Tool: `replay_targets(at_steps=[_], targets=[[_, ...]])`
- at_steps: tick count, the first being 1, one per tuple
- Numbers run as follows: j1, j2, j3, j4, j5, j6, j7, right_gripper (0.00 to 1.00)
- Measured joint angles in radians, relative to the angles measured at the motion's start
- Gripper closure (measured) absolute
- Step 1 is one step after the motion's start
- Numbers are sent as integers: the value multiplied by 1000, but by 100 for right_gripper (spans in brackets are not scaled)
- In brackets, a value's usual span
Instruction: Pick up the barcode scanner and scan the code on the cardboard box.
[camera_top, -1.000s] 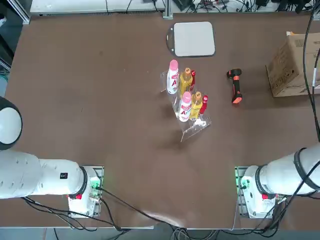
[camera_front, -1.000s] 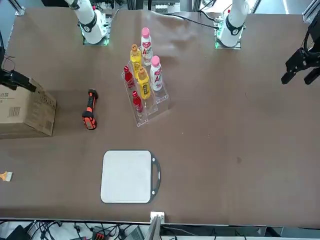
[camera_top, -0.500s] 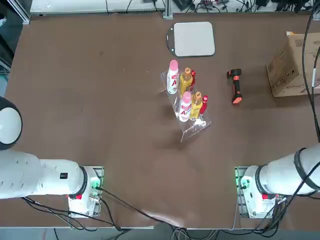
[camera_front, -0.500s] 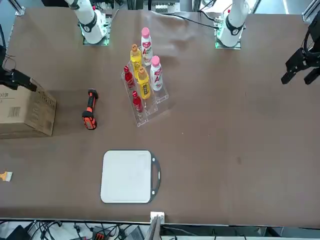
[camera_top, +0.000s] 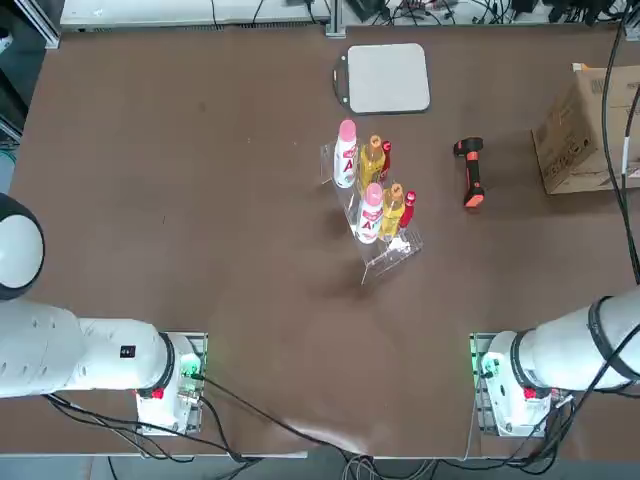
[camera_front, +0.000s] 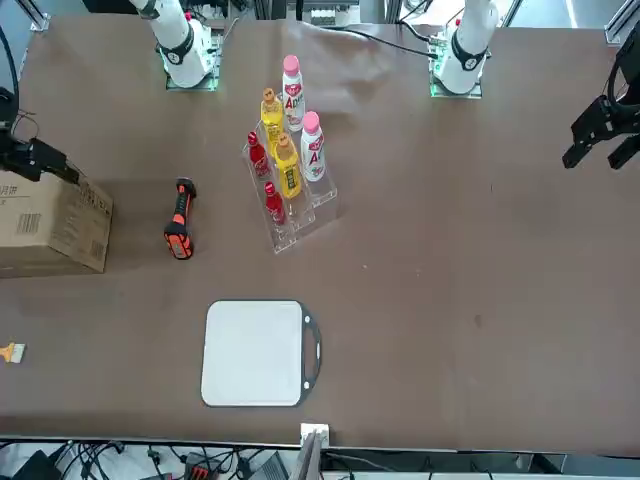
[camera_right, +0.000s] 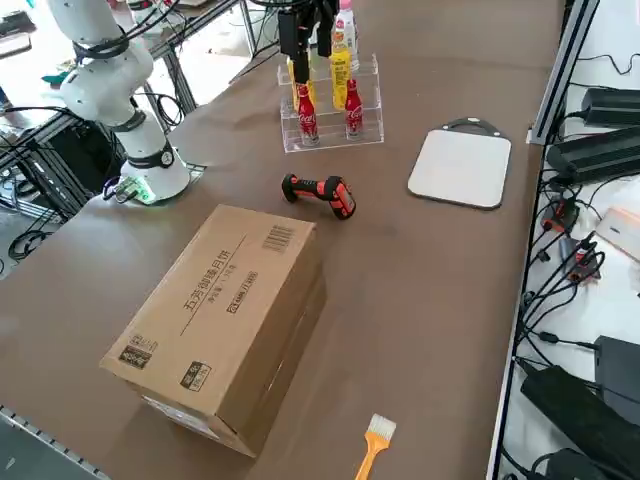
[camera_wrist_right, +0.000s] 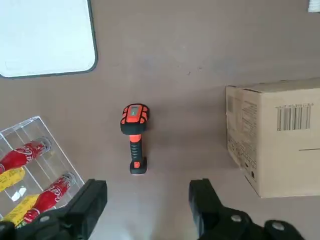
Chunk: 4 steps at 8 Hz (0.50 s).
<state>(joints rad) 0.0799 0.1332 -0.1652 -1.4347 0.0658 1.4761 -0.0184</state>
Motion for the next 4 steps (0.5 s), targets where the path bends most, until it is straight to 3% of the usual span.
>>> replay_targets(at_steps=[4], targets=[[1,3,0,-5,-9,1,0,0]])
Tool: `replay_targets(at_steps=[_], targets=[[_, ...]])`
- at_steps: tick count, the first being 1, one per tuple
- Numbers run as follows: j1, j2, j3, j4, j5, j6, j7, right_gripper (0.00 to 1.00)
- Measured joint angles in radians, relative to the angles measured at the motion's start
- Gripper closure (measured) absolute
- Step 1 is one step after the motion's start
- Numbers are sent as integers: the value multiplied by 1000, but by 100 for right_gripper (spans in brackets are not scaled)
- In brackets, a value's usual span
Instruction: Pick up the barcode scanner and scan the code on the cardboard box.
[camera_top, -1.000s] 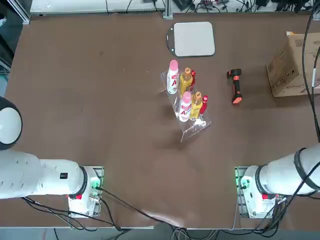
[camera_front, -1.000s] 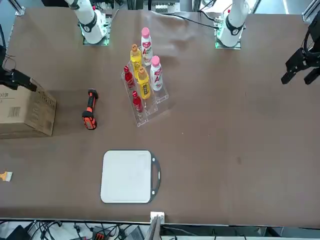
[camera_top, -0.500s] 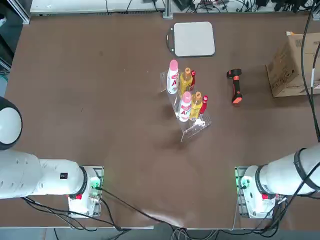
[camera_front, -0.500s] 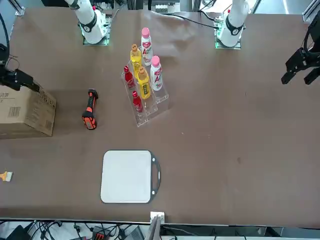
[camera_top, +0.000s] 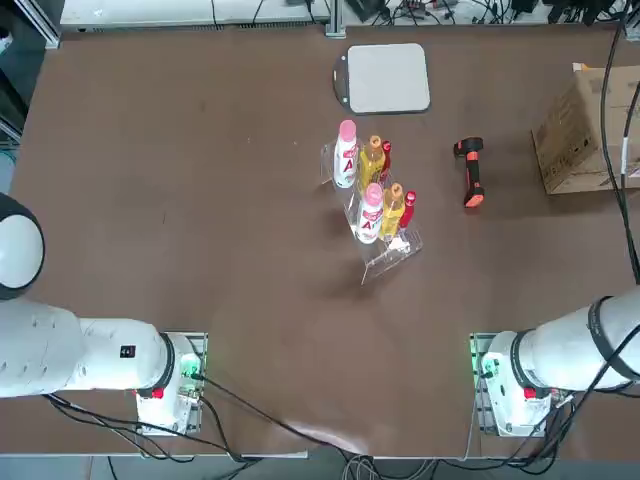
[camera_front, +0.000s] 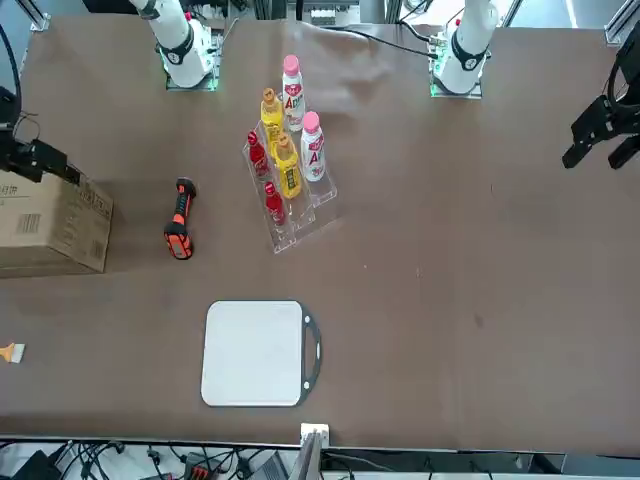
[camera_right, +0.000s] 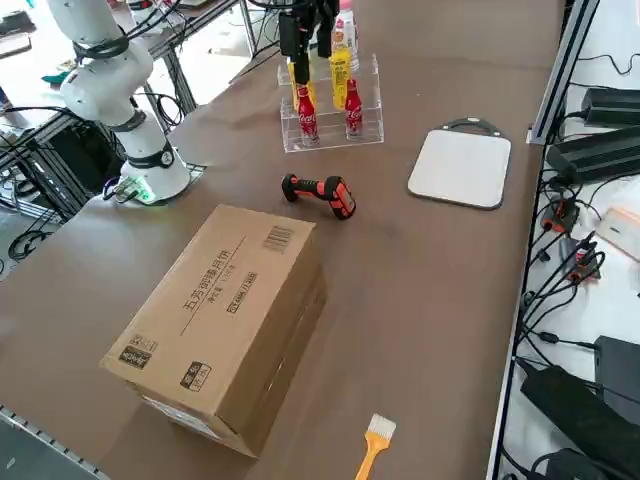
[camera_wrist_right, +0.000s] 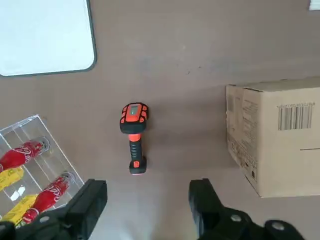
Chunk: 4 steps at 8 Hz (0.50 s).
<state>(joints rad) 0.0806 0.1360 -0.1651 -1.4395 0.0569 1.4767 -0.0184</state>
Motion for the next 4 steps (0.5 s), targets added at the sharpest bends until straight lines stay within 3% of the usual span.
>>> replay_targets(at_steps=[4], targets=[[16,4,2,-2,-38,6,0,0]])
